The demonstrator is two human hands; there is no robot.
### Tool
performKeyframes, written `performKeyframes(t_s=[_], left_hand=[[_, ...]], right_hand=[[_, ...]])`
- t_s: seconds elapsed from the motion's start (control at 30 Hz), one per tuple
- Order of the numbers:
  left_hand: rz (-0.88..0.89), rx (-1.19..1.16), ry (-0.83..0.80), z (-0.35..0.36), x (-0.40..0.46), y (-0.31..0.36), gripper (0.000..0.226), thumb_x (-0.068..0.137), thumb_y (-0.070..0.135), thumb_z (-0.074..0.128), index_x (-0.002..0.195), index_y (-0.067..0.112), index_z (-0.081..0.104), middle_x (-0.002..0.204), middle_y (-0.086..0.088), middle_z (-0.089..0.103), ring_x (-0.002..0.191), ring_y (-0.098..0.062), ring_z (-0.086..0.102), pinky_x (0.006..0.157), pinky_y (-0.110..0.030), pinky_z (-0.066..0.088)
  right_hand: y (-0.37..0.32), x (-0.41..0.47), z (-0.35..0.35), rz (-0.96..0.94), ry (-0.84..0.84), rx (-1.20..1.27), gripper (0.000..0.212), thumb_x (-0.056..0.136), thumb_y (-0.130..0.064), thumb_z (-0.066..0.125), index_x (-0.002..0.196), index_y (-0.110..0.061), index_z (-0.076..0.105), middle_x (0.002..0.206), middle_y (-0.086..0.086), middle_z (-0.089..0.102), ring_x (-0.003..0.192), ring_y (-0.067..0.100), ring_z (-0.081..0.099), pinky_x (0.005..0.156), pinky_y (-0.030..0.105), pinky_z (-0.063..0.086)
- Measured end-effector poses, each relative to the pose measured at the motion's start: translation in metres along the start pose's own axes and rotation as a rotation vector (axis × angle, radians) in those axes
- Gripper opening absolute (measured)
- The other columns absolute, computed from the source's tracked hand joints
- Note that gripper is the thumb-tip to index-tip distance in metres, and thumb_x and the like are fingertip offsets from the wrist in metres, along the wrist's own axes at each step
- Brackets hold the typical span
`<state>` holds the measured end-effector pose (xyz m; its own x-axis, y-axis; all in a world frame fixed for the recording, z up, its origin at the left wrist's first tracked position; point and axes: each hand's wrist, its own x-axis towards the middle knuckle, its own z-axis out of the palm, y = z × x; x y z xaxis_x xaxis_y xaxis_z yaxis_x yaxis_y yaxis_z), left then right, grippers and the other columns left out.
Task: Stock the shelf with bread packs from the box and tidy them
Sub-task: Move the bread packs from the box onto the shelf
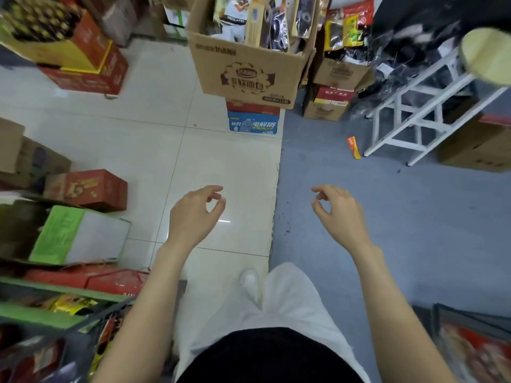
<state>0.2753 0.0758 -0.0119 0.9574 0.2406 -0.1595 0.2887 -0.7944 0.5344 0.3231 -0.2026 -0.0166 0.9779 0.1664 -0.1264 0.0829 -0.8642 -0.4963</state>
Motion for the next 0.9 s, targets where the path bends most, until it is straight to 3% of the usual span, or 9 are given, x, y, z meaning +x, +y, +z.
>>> performKeyframes(t_s=[0.17,0.3,0.67,0.9], left_hand=[[0.081,-0.008,0.018,-0.003,0.108,0.024,0.027,0.093,0.030,0.055,0.118,0.026,0.063,0.101,0.016,0.066,0.102,-0.012,0.059,0.075,-0.025,0.039],[0.175,0.073,0.001,-0.002,0.190,0.043,0.030,0.093,0.033,0.051,0.120,0.025,0.062,0.105,0.014,0.068,0.101,-0.015,0.058,0.074,-0.026,0.040],[0.110,0.033,0.009,-0.022,0.406,0.081,0.028,0.096,0.025,0.052,0.122,0.022,0.061,0.114,0.008,0.065,0.104,-0.016,0.057,0.079,-0.026,0.041],[0.134,-0.023,0.062,-0.038,0.571,0.070,0.030,0.091,0.017,0.058,0.121,0.017,0.062,0.119,-0.002,0.062,0.101,-0.024,0.059,0.079,-0.038,0.050]], right_hand=[[-0.002,0.109,-0.014,-0.005,-0.010,0.007,0.027,0.092,-0.021,0.054,0.117,-0.016,0.061,0.109,0.002,0.064,0.105,0.021,0.056,0.077,0.032,0.044],[0.004,0.209,-0.027,-0.118,-0.060,-0.027,0.027,0.093,-0.020,0.053,0.118,-0.017,0.060,0.111,0.002,0.063,0.106,0.023,0.055,0.080,0.036,0.047],[-0.006,0.463,-0.067,-0.218,-0.152,-0.087,0.026,0.093,-0.021,0.052,0.118,-0.017,0.058,0.112,0.004,0.060,0.109,0.027,0.052,0.076,0.038,0.049],[-0.030,0.603,-0.059,-0.154,-0.045,-0.058,0.026,0.090,-0.016,0.056,0.116,-0.014,0.060,0.106,0.009,0.062,0.101,0.029,0.056,0.070,0.035,0.049]])
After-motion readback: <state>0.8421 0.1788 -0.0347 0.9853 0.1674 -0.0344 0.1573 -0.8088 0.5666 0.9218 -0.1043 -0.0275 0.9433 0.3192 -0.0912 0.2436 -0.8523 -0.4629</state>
